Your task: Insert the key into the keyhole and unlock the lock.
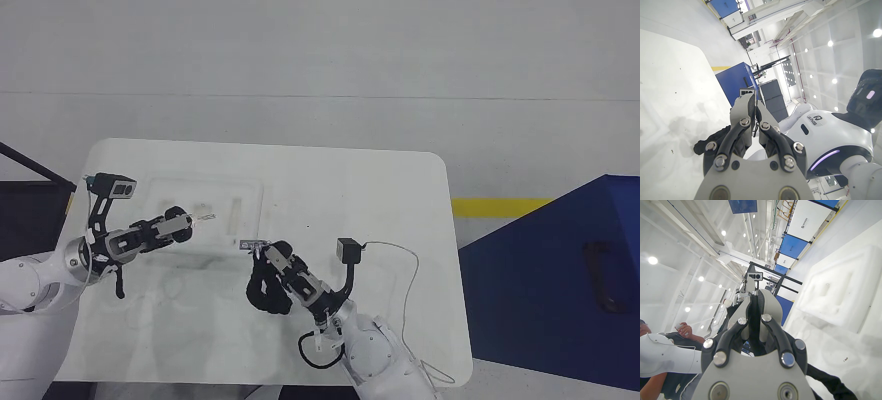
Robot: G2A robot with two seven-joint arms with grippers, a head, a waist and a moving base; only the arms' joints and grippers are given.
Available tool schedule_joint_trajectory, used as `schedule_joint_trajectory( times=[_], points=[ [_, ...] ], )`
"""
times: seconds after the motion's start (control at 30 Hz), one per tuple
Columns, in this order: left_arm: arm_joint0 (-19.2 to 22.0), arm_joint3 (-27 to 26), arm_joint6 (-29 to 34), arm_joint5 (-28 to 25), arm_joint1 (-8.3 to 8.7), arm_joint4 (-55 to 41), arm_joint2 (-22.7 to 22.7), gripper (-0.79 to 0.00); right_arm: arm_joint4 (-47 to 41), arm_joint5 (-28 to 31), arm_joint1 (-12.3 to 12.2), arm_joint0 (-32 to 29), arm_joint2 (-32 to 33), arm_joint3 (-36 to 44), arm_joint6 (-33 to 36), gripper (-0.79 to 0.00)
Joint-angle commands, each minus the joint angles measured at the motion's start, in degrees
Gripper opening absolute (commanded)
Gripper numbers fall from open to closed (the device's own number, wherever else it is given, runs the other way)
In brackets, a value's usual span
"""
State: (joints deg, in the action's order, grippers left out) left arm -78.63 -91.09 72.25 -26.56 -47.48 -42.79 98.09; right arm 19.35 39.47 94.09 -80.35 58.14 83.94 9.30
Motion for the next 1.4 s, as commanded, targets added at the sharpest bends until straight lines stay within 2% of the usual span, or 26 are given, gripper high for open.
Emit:
schedule_joint_trajectory(
  times=[0.0, 0.13, 0.33, 0.47, 0.6, 0.8, 1.37],
  points=[
    [0.0, 0.0, 0.0, 0.0, 0.0, 0.0, 0.0, -0.785, 0.0, 0.0, 0.0, 0.0, 0.0, 0.0, 0.0, -0.785],
    [0.0, 0.0, 0.0, 0.0, 0.0, 0.0, 0.0, -0.785, 2.2, -1.1, -0.2, 0.1, 0.4, 0.3, -0.4, -0.785],
    [-1.8, -3.0, 0.3, 2.4, 0.17, 3.1, 0.9, -0.785, 9.3, -2.0, -0.5, -0.7, 0.6, 1.5, -5.9, -0.785],
    [-3.5, -3.1, 1.1, 2.6, 0.26, 4.9, 1.7, -0.785, 9.5, -1.4, -0.6, -0.9, 0.3, 1.5, -7.4, -0.785],
    [-4.7, -3.3, 1.4, 3.3, 0.17, 5.9, 0.7, -0.785, 9.4, -1.4, -0.8, -0.8, -0.1, 1.3, -7.6, -0.785],
    [-4.1, -3.7, 0.2, 3.4, 0.01, 7.5, -0.6, -0.785, 8.7, -1.3, -1.1, -0.6, -0.7, 1.0, -7.1, -0.785],
    [-2.7, -2.8, 2.0, 3.9, 0.04, 8.6, -1.4, -0.785, 8.2, -2.1, -1.7, 0.6, -2.3, 0.1, -7.4, -0.785]
  ],
)
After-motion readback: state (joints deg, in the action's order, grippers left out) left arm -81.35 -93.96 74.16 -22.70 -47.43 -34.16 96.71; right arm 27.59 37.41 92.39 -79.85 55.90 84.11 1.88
